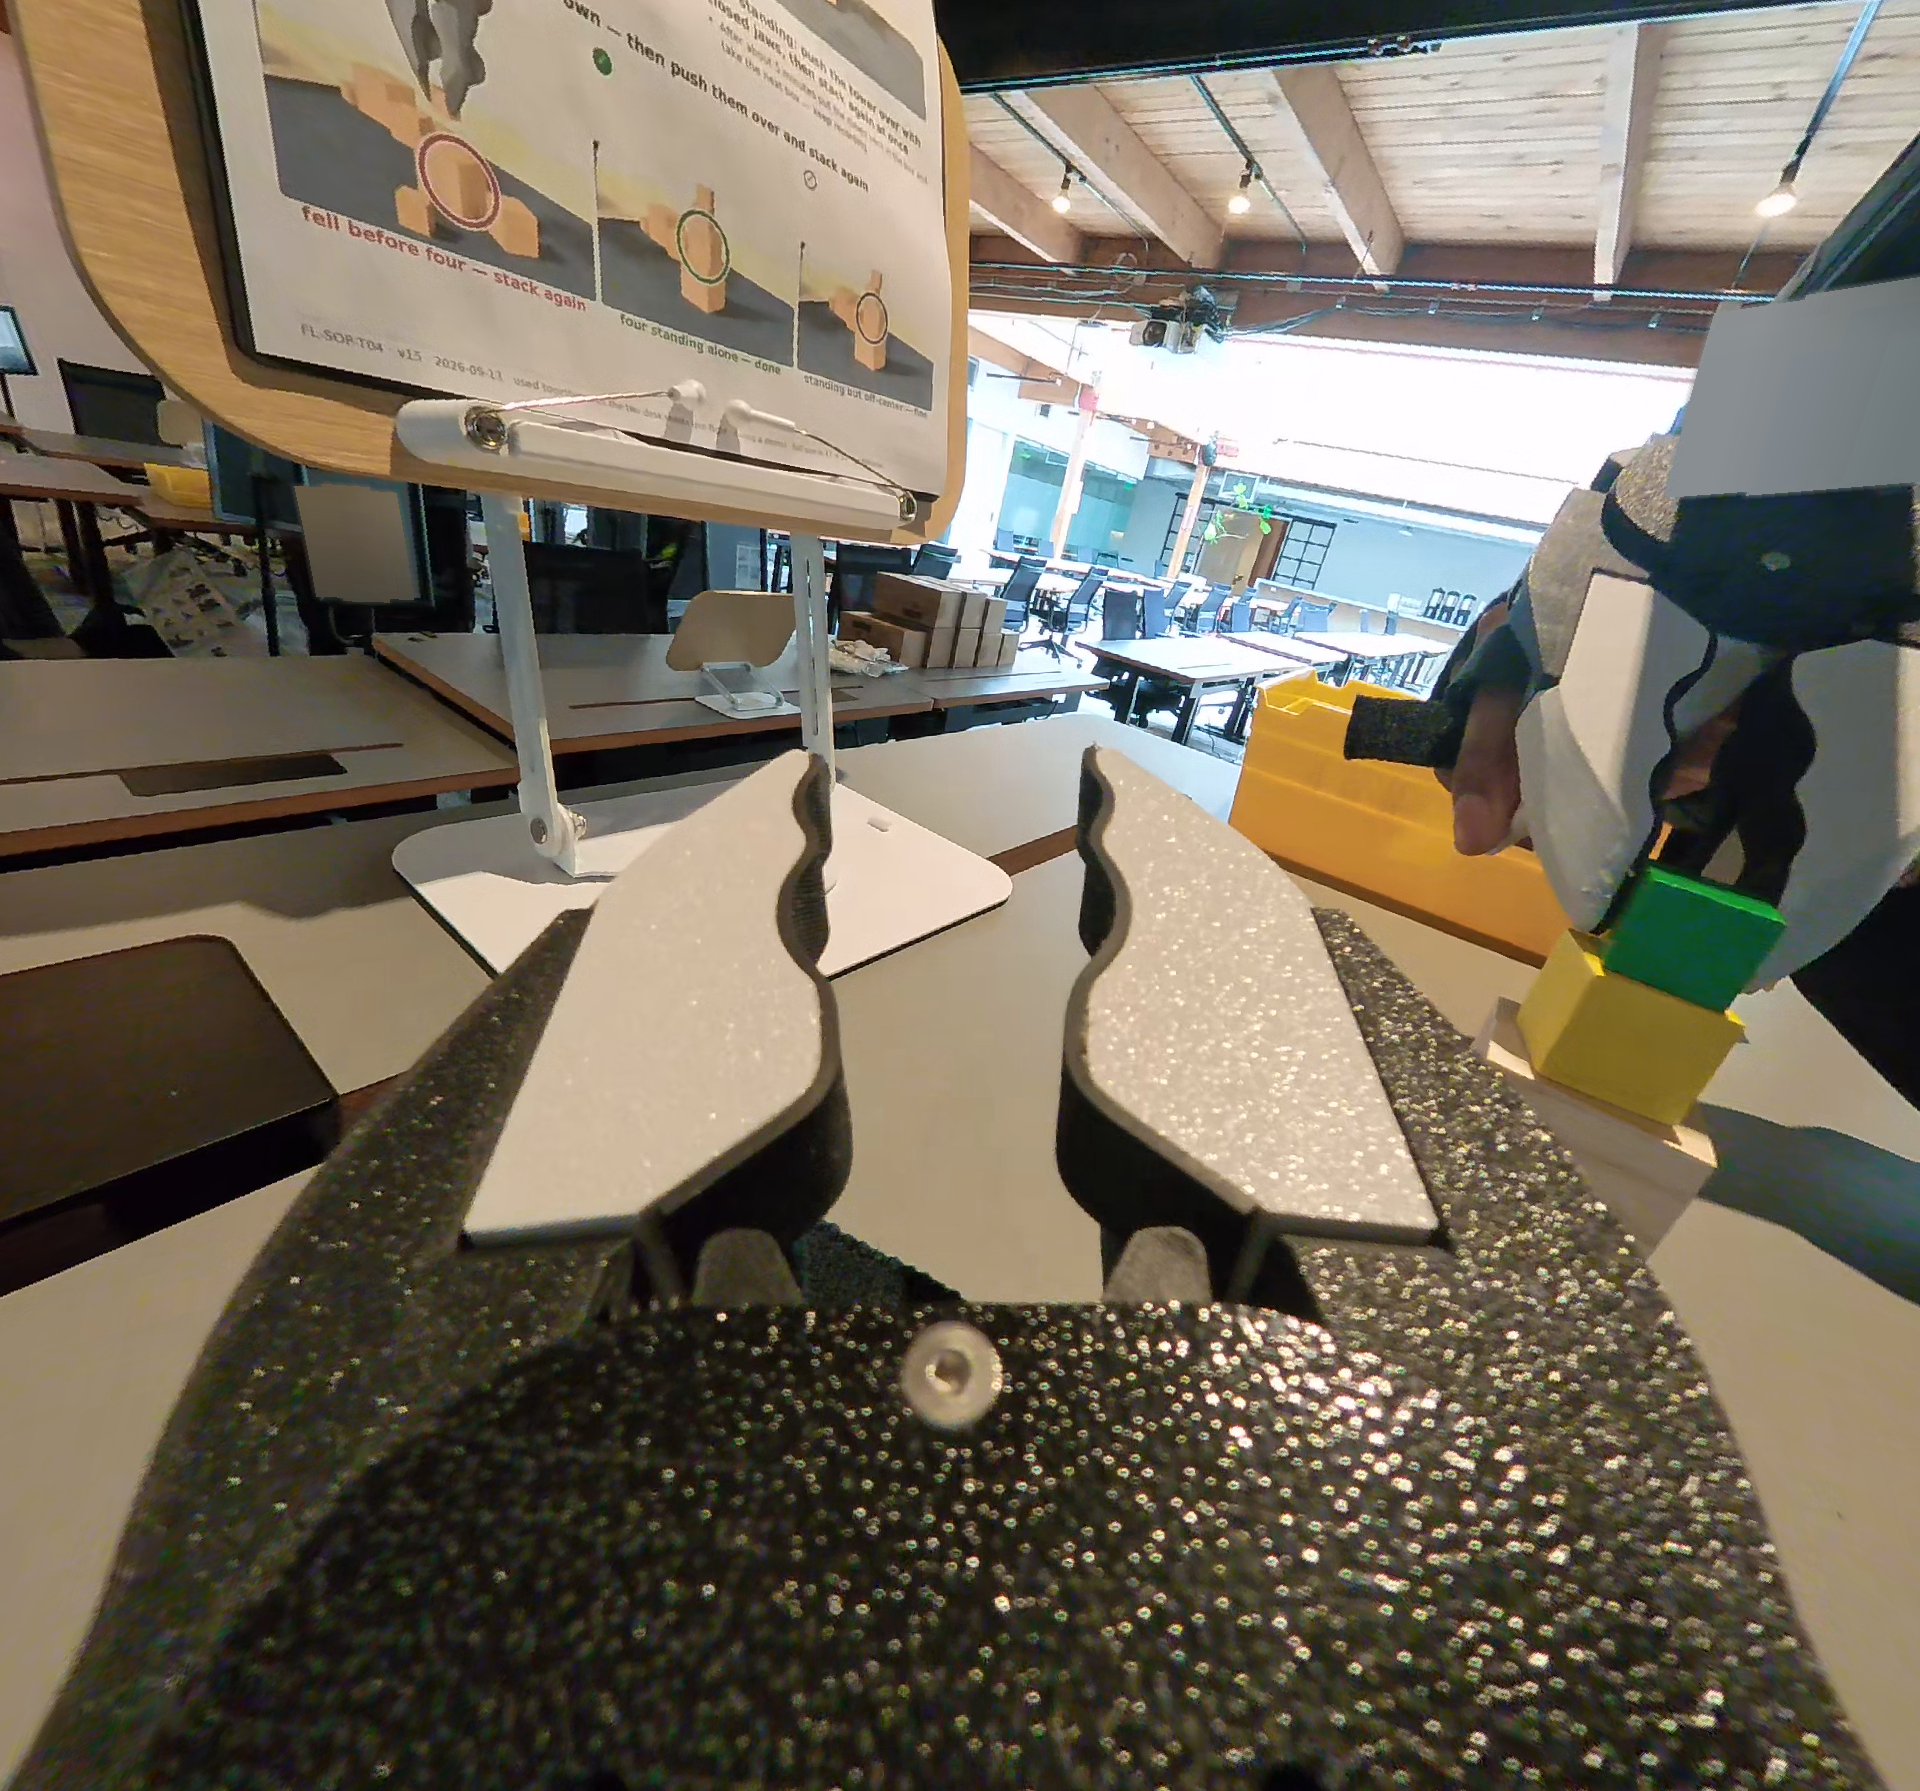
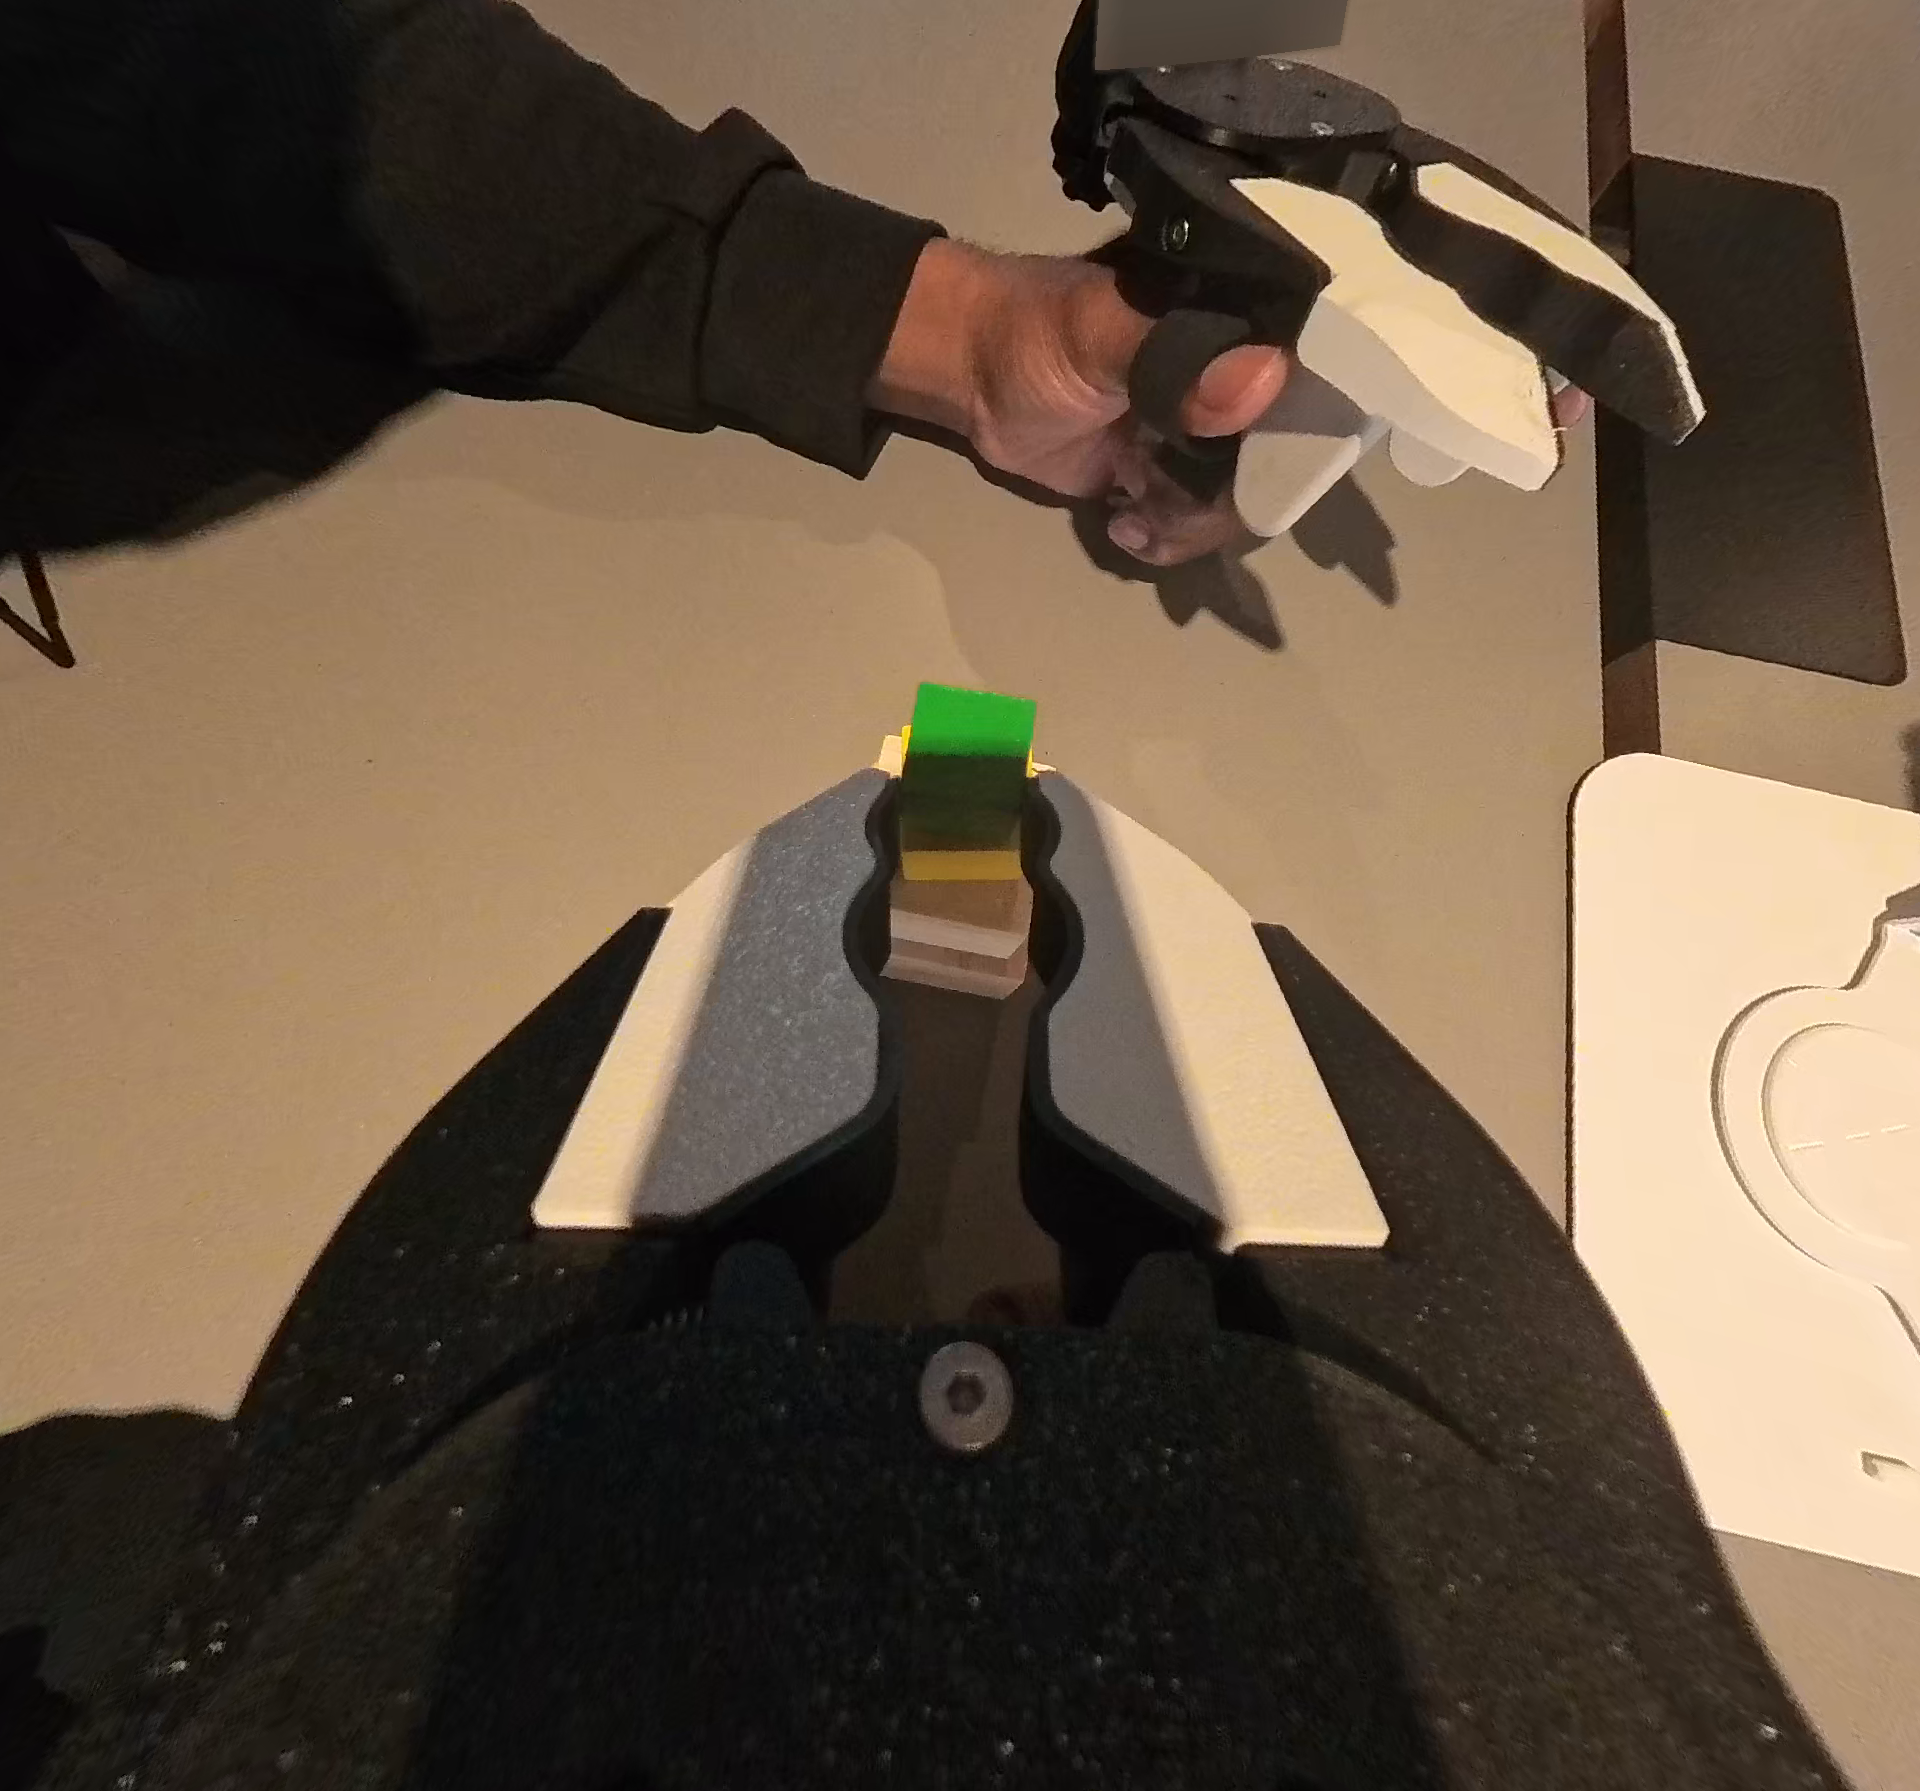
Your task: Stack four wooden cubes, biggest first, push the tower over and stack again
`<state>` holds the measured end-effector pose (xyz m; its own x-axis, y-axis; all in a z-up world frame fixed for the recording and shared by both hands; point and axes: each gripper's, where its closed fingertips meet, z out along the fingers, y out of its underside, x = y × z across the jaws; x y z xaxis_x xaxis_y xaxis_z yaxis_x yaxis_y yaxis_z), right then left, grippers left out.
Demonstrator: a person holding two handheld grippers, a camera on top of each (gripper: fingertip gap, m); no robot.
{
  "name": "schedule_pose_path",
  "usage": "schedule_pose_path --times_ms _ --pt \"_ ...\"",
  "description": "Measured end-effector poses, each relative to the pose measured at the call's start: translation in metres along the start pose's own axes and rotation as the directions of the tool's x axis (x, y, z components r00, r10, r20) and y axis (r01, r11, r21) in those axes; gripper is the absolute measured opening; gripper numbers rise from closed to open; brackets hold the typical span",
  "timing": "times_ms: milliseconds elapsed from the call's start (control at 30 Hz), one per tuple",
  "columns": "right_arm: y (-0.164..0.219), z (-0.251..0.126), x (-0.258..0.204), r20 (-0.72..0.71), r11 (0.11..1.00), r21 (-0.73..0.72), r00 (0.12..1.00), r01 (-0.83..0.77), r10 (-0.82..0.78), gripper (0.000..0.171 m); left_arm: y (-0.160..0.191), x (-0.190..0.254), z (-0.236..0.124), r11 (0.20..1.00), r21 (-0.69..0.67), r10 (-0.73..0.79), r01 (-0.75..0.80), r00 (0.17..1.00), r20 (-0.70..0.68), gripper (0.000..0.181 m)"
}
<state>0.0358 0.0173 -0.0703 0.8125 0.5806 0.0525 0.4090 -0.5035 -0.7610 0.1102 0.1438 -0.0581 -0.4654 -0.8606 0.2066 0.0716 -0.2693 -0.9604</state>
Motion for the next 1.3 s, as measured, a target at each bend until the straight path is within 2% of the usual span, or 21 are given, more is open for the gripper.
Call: schedule_pose_path --times_ms 200,467,600,700,800,967,1033,1133,1200,1300 --pt "0.002 0.002 0.000 0.004 1.000 -0.001 1.000 -0.008 0.008 0.027 0.000 0.000 0.000 1.000 -0.001 -0.002 0.002 1.000 -0.002 0.045" --pt "-0.001 -0.002 -0.001 0.007 0.999 0.037 1.000 -0.028 0.028 0.045 0.000 0.000 0.001 1.000 -0.001 -0.008 0.008 1.000 -0.008 0.045" --pt "-0.001 -0.009 0.001 -0.021 0.994 0.096 0.998 -0.052 0.054 0.049 0.000 -0.001 0.000 1.000 0.002 -0.014 0.014 1.000 -0.006 0.045" --pt "-0.001 -0.018 0.011 -0.103 0.982 0.174 0.991 -0.071 0.089 0.048 0.000 -0.001 0.001 1.000 0.001 -0.011 0.011 1.000 -0.003 0.045" --pt "-0.001 -0.031 0.030 -0.232 0.948 0.305 0.958 -0.096 0.171 0.043 -0.001 -0.001 0.000 1.000 0.006 -0.004 0.004 1.000 0.003 0.044" --pt "0.015 -0.042 0.033 -0.357 0.862 0.492 0.876 -0.119 0.324 0.030 -0.004 -0.001 -0.003 0.999 0.035 0.010 -0.011 1.000 0.016 0.042" --pt "0.024 -0.041 0.027 -0.405 0.835 0.540 0.839 -0.100 0.363 0.022 -0.006 -0.001 -0.004 0.999 0.049 0.018 -0.020 1.000 0.022 0.034" --pt "0.035 -0.042 0.017 -0.482 0.797 0.601 0.768 -0.061 0.422 0.007 -0.010 0.001 -0.008 0.994 0.082 0.066 -0.069 0.997 0.039 0.014" --pt "0.037 -0.044 0.012 -0.473 0.747 0.663 0.750 -0.041 0.461 0.000 -0.012 0.005 -0.014 0.986 0.099 0.131 -0.137 0.989 0.065 0.000" --pt "0.037 -0.042 0.012 -0.477 0.743 0.668 0.751 -0.028 0.457 0.000 -0.013 0.012 -0.027 0.973 0.090 0.202 -0.214 0.972 0.122 0.000"
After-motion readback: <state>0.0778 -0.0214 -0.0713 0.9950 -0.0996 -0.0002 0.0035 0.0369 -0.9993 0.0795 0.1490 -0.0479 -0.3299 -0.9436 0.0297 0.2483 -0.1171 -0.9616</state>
